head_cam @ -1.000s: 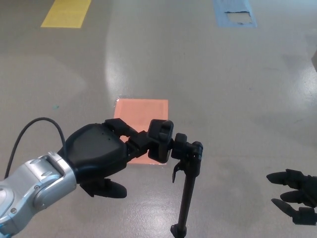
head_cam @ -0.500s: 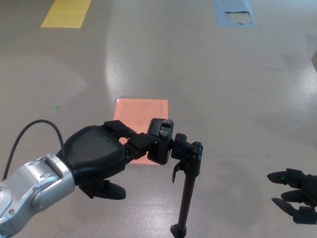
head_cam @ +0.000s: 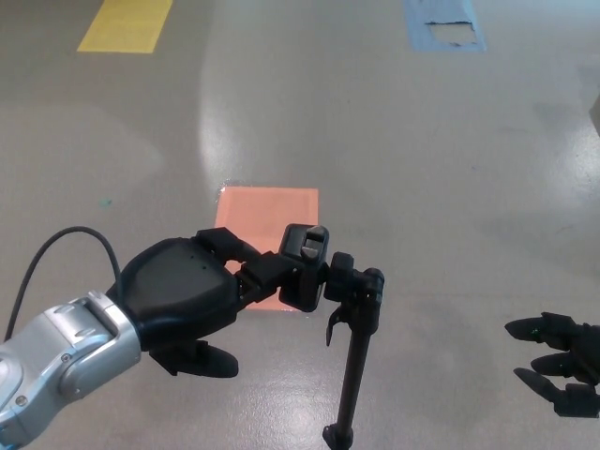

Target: The robot uses its left hand to grab the top of a phone stand kept on the floor and tilt it upwards to adjust its angle

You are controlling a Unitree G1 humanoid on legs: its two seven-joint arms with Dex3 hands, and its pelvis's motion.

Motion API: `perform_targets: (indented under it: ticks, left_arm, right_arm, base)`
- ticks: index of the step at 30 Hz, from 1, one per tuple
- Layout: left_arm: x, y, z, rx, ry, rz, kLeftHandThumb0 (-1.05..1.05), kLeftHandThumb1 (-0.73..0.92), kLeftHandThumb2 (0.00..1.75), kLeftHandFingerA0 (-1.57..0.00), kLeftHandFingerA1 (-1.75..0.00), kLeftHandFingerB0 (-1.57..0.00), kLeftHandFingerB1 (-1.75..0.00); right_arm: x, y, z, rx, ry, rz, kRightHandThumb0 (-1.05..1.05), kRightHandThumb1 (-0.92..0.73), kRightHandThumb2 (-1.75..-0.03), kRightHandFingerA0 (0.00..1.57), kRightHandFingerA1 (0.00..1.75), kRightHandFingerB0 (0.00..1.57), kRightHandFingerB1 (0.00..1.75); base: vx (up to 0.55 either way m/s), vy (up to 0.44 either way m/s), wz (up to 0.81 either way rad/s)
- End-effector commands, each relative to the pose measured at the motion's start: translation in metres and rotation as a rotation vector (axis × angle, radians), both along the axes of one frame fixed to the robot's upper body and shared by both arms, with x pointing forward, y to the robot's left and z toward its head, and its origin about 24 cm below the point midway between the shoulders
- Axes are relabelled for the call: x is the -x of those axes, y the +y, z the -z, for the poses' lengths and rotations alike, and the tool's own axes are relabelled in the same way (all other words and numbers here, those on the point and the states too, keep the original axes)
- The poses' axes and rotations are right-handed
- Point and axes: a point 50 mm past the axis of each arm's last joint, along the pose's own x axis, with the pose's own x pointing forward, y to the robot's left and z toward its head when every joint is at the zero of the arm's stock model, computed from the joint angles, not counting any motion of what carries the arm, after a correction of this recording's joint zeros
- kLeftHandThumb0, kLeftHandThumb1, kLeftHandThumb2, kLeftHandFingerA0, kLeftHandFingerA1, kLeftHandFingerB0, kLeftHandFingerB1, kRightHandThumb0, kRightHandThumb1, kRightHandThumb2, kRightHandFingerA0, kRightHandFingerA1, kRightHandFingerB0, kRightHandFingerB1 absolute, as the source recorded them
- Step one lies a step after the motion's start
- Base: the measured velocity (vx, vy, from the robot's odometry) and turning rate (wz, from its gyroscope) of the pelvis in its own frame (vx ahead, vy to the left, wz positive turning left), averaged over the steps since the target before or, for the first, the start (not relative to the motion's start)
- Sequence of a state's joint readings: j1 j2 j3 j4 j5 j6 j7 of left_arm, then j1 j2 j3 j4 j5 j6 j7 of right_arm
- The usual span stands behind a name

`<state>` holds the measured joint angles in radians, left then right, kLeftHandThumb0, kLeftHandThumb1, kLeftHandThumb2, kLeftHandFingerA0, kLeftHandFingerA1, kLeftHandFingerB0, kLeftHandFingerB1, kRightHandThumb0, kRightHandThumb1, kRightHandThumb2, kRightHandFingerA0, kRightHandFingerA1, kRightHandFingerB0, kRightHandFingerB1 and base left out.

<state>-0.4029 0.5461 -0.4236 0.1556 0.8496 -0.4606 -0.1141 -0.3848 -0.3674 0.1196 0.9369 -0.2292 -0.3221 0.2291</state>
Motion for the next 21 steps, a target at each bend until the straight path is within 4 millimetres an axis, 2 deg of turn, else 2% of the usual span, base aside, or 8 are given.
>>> perform_targets:
  ticks: [1,5,6,7,8,10,18,21]
  left_arm:
    - [0.0,0.005,0.004,-0.053,0.001,-0.03,-0.72,0.55,0.88,-0.13,-0.43,0.0,-0.15]
    - [-0.003,0.006,0.001,-0.043,-0.065,-0.115,-0.69,0.69,0.63,-0.16,-0.3,-0.02,-0.19]
    - [-0.005,0.006,-0.001,-0.038,-0.076,-0.138,-0.72,0.55,0.91,-0.04,-0.4,-0.01,-0.2]
    - [-0.006,0.007,-0.002,-0.035,-0.083,-0.154,-0.72,0.55,0.91,-0.04,-0.4,-0.01,-0.2]
    - [-0.008,0.008,-0.002,-0.023,-0.099,-0.176,-0.69,0.67,0.61,-0.16,-0.31,-0.05,-0.17]
    - [-0.014,0.012,-0.004,-0.031,-0.12,-0.235,-0.75,0.56,0.91,-0.06,-0.39,0.0,-0.16]
    - [-0.016,0.014,0.002,-0.08,-0.081,-0.292,-0.74,0.61,0.71,-0.13,-0.3,0.0,-0.09]
    - [-0.016,0.014,0.004,-0.085,-0.067,-0.299,-0.75,0.57,0.9,-0.08,-0.35,0.0,-0.15]
  right_arm:
    - [0.001,-0.007,-0.001,0.002,0.017,0.014,-0.66,-0.71,-0.61,0.34,0.4,0.31,0.34]
    - [0.0,-0.006,-0.002,0.008,0.016,0.011,-0.66,-0.71,-0.6,0.35,0.39,0.32,0.34]
    - [0.0,-0.006,-0.002,0.009,0.014,0.011,-0.72,-0.57,-0.94,0.34,0.53,0.2,0.44]
    - [0.0,-0.006,-0.002,0.009,0.012,0.011,-0.72,-0.57,-0.94,0.34,0.53,0.2,0.44]
    - [0.0,-0.006,-0.002,0.009,0.013,0.012,-0.65,-0.71,-0.61,0.35,0.39,0.31,0.34]
    - [-0.001,-0.006,-0.003,0.006,0.011,0.01,-0.66,-0.71,-0.6,0.35,0.39,0.31,0.34]
    - [-0.002,-0.007,-0.004,0.006,0.008,0.007,-0.66,-0.71,-0.61,0.34,0.4,0.32,0.34]
    - [-0.002,-0.007,-0.005,0.003,0.007,0.009,-0.65,-0.71,-0.61,0.34,0.4,0.32,0.34]
  base:
    - [0.0,0.0,0.0]
    - [0.0,0.0,0.0]
    - [0.0,0.0,0.0]
    - [0.0,0.0,0.0]
    - [0.0,0.0,0.0]
    - [0.0,0.0,0.0]
    - [0.0,0.0,0.0]
    - [0.0,0.0,0.0]
